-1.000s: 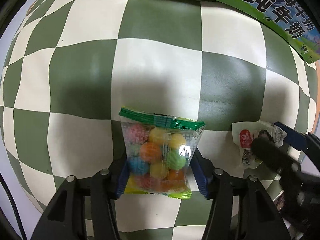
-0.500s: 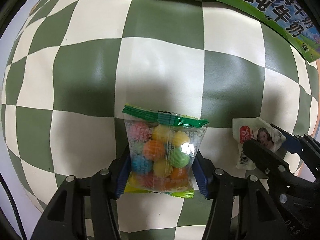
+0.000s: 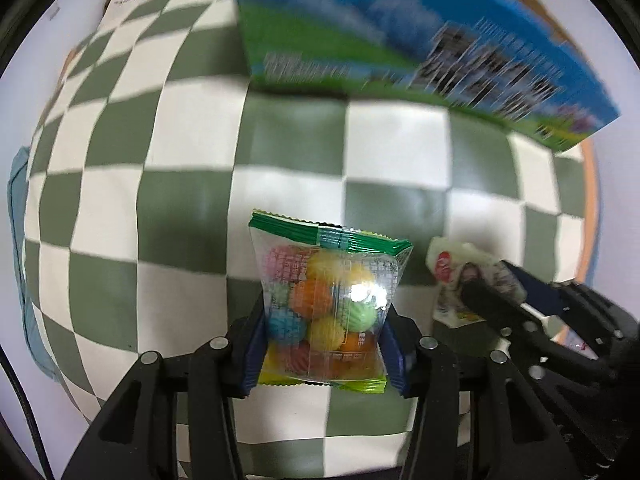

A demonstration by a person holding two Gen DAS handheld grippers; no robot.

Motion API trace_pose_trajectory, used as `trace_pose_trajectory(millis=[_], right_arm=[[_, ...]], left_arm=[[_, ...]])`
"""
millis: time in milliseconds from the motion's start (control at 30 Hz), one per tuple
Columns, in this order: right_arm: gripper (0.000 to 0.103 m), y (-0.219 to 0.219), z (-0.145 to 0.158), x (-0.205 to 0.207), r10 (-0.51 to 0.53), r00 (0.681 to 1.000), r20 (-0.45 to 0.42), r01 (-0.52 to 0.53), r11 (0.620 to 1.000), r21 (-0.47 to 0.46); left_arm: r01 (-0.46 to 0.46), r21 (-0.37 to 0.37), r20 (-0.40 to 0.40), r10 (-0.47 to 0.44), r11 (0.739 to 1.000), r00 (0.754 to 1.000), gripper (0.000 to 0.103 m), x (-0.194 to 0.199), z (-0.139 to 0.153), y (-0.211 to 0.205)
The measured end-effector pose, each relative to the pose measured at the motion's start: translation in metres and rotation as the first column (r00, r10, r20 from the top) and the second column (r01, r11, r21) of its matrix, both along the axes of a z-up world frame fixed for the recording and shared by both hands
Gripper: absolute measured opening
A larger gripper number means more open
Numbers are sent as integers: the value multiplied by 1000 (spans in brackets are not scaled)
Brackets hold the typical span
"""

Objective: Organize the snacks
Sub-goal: 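Carry both packets into the box and open both grippers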

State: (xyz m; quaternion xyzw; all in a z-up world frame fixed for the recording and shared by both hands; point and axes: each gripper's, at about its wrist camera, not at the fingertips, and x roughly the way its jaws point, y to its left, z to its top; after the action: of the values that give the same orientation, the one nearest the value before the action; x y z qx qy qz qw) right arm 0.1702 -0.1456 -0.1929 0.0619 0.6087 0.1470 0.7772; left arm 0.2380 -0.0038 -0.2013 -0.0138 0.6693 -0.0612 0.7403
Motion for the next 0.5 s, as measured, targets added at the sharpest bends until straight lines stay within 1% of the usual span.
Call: trace_pose_trajectory(millis=[67, 133, 167, 233, 267, 300, 333, 367, 400, 433, 500], right_arm=[[35, -9, 12, 2, -15, 1000, 20, 15, 1000, 17], [35, -20, 30, 6, -31, 999, 41, 30, 999, 39], [35, -26, 42, 9, -44, 997, 60, 41, 998, 52], [35, -35, 63, 14, -59, 994, 94, 52, 996, 68], [35, -43, 78, 20, -72, 990, 120, 62, 995, 80], [35, -47, 88, 24, -80, 987, 138, 68, 994, 87], [35, -55, 103, 31, -93, 982, 162, 78, 992, 95], [35, -60, 113, 37, -103, 978, 180, 85, 991, 101], [35, -64, 121, 46, -112, 974, 197, 92, 990, 106], [35, -71, 131, 56, -121, 969, 215, 100, 989, 106], [33, -81, 144, 76, -140, 960, 243, 117, 987, 107]], left_arm=[[7, -31, 32, -6, 999, 999, 46, 7, 21, -7], [20, -59, 53, -17, 998, 998, 46, 17, 43, -12], [25, -74, 65, -20, 997, 998, 46, 18, 54, -15], [47, -102, 94, -38, 994, 995, 46, 32, 76, -23], [61, -115, 116, -47, 991, 992, 46, 41, 89, -29], [70, -124, 129, -54, 990, 990, 46, 45, 88, -29], [84, -132, 150, -63, 988, 987, 46, 58, 101, -35], [91, -133, 161, -69, 987, 984, 46, 66, 102, -35], [104, -132, 176, -80, 986, 981, 46, 77, 110, -39], [120, -121, 189, -96, 985, 977, 46, 93, 117, -46], [132, -98, 200, -110, 986, 974, 47, 122, 119, -57]])
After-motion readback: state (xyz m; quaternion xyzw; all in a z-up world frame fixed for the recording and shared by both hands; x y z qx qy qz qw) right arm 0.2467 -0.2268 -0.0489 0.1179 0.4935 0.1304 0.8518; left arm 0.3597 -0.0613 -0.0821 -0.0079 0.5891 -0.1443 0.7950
